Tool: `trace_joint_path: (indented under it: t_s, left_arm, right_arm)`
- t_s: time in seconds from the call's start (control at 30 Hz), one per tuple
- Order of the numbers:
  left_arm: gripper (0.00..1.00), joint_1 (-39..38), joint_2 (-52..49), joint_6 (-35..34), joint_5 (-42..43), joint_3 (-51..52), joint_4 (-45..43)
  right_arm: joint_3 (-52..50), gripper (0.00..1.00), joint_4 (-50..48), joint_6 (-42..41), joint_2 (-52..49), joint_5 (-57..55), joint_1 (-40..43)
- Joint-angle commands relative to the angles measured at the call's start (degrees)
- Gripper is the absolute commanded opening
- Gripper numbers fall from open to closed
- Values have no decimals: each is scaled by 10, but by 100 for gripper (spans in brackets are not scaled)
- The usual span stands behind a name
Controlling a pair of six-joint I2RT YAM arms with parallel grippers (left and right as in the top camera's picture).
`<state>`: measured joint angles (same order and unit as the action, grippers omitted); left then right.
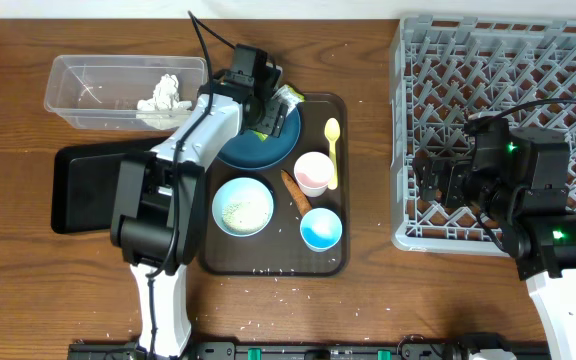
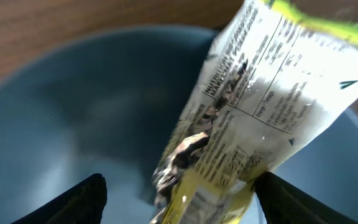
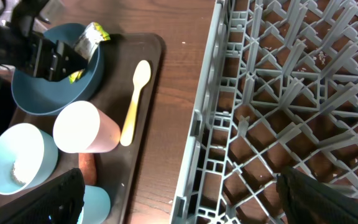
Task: Sort waste into correct bins and load items into the dishwasher rack
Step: 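Grasp the yellow snack wrapper on the blue plate with the left gripper, then drop the wrapper into the clear plastic bin with the left gripper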
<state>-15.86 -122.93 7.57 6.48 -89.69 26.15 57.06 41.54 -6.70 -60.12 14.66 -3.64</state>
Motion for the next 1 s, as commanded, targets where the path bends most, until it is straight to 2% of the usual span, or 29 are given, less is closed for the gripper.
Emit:
trace_joint_path:
  t_s: [0.0, 0.03, 0.1, 0.13, 0.2, 0.23, 0.37, 0.53, 0.67, 0.77, 0.83, 0.9, 0.97]
  left_arm:
    - [73, 1, -22, 10, 14, 3, -1]
    - [65, 1, -24, 10, 16, 3, -1]
    - [41, 1, -24, 10, 16, 3, -1]
    - [33, 1, -23, 10, 17, 3, -3]
    - [9, 1, -20, 7, 17, 2, -6]
    - [6, 1, -17, 5, 17, 0, -5]
    - [6, 3, 20, -34, 17, -15, 1]
    - [6, 19, 120, -86, 13, -21, 1]
    - [6, 56, 183, -98, -67, -21, 2]
    - [6, 92, 182, -91, -151, -20, -3]
    - [6, 120, 165, -59, -162, -16, -10]
    - [7, 143, 144, -54, -162, -15, -12]
    - [14, 162, 119, -55, -160, -15, -18]
  right_arm:
    - [10, 97, 1, 5, 1, 6, -4]
    - [10, 97, 1, 5, 1, 6, -4]
    - [10, 97, 3, 5, 1, 6, -4]
    - [10, 97, 3, 5, 1, 6, -4]
    - [10, 97, 4, 5, 1, 6, -4]
    - [10, 97, 4, 5, 1, 6, -4]
    - [10, 97, 3, 5, 1, 6, -4]
    - [10, 97, 3, 5, 1, 6, -4]
    - [10, 97, 1, 5, 1, 6, -4]
    - [10, 97, 1, 5, 1, 6, -4]
    - [10, 97, 3, 5, 1, 6, -4]
    - [10, 97, 3, 5, 1, 6, -4]
    - [10, 97, 2, 5, 1, 6, -4]
